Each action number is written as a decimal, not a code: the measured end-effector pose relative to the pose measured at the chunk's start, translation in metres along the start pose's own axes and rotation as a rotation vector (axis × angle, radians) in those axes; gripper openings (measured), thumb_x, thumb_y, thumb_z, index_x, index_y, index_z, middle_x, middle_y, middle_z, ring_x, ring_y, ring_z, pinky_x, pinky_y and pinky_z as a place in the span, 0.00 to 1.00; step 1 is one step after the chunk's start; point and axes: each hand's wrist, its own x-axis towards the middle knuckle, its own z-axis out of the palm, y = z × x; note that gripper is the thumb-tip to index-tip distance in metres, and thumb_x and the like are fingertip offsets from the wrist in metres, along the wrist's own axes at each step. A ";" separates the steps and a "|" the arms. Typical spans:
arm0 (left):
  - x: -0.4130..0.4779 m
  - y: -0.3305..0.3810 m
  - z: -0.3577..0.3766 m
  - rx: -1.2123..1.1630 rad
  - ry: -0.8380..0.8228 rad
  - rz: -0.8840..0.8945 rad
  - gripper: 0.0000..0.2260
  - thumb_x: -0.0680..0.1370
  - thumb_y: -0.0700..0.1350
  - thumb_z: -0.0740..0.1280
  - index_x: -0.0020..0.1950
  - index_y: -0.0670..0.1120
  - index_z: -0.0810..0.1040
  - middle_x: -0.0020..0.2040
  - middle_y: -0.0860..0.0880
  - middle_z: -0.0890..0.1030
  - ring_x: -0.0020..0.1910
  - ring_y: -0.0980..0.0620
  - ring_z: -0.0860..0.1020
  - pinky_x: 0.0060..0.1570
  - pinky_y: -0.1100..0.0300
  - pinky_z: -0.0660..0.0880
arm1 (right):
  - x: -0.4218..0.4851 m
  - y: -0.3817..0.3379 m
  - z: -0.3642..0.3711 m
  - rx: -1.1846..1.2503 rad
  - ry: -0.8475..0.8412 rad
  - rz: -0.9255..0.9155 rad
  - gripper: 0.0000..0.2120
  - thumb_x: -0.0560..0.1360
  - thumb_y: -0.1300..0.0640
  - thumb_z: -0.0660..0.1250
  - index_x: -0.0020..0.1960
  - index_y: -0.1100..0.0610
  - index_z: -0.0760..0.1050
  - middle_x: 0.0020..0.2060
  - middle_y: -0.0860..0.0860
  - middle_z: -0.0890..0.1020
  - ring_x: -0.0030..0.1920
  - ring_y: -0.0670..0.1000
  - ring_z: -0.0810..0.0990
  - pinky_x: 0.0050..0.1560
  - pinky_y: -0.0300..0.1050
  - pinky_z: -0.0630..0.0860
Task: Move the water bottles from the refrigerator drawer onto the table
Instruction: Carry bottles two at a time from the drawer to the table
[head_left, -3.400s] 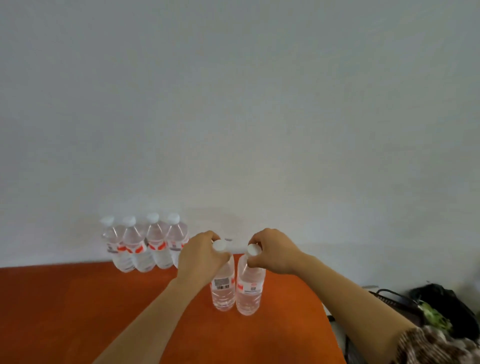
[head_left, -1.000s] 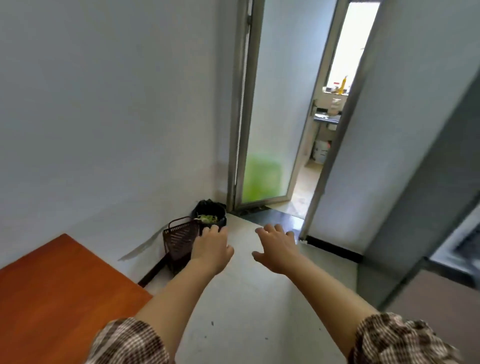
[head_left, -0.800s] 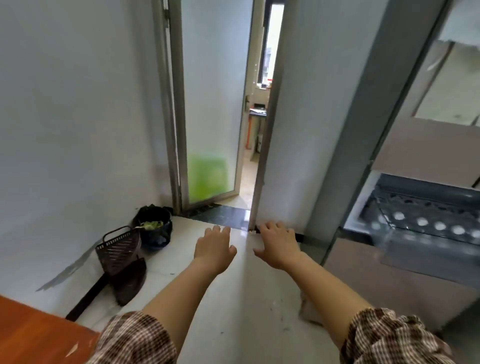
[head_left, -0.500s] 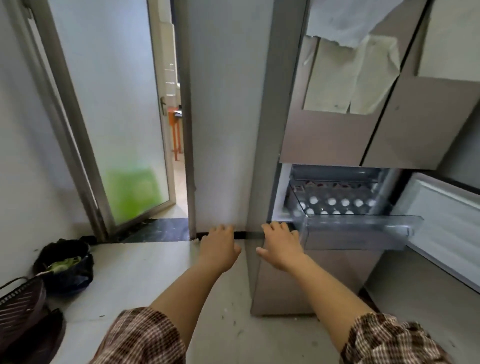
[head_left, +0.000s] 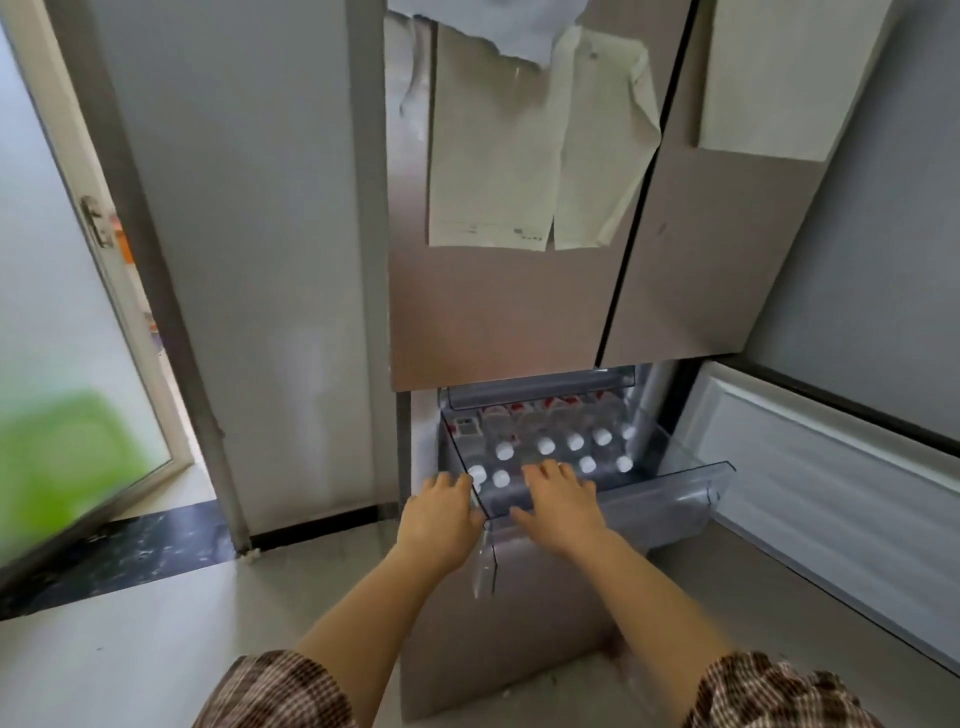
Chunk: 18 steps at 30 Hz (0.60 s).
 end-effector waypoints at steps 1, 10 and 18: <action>0.011 0.003 0.006 -0.001 -0.014 0.006 0.19 0.79 0.49 0.58 0.70 0.47 0.67 0.65 0.45 0.73 0.64 0.44 0.70 0.58 0.50 0.73 | 0.009 0.007 0.002 0.003 -0.017 0.006 0.26 0.79 0.45 0.61 0.73 0.54 0.61 0.71 0.54 0.66 0.71 0.57 0.62 0.68 0.58 0.62; 0.095 0.013 0.049 0.062 -0.074 -0.062 0.21 0.80 0.49 0.59 0.73 0.48 0.65 0.71 0.46 0.67 0.71 0.46 0.61 0.68 0.53 0.64 | 0.108 0.057 0.027 0.008 -0.133 -0.072 0.26 0.78 0.50 0.61 0.74 0.54 0.60 0.71 0.56 0.65 0.71 0.59 0.62 0.67 0.58 0.64; 0.154 0.014 0.081 0.296 -0.175 -0.197 0.27 0.80 0.49 0.60 0.78 0.51 0.56 0.78 0.47 0.56 0.77 0.45 0.47 0.73 0.41 0.38 | 0.198 0.085 0.065 0.145 -0.252 -0.284 0.27 0.78 0.54 0.62 0.75 0.47 0.58 0.71 0.57 0.67 0.67 0.60 0.69 0.63 0.53 0.71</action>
